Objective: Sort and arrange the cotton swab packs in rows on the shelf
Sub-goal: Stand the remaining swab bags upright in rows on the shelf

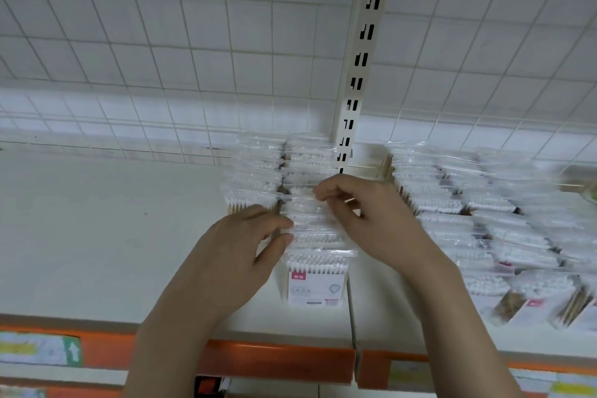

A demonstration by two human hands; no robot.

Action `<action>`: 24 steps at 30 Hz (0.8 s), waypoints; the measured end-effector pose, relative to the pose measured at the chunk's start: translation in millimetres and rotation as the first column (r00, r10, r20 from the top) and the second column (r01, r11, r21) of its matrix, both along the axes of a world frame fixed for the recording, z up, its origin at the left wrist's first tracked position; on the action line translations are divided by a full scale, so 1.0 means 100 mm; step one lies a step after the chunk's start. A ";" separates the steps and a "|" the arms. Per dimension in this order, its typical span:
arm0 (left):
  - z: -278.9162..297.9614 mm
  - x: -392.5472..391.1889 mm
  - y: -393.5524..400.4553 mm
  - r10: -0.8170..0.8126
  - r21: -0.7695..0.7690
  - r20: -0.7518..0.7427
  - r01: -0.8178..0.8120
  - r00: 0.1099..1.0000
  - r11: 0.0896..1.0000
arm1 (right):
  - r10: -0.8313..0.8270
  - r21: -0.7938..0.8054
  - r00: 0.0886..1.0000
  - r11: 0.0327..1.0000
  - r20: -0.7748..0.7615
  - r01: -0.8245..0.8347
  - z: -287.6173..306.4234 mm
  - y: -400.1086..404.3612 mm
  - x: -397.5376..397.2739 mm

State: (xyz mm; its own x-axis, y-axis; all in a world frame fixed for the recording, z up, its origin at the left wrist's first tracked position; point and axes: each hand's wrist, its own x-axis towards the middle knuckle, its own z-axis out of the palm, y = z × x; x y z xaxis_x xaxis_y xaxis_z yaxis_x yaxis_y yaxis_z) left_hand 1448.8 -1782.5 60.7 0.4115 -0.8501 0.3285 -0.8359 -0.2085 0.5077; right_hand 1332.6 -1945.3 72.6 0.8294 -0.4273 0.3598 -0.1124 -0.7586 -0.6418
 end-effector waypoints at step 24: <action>-0.05 0.11 -0.13 -0.019 -0.001 -0.003 0.019 1.000 1.000 | -0.161 -0.122 0.976 0.982 -0.149 0.143 0.24 -0.27 0.12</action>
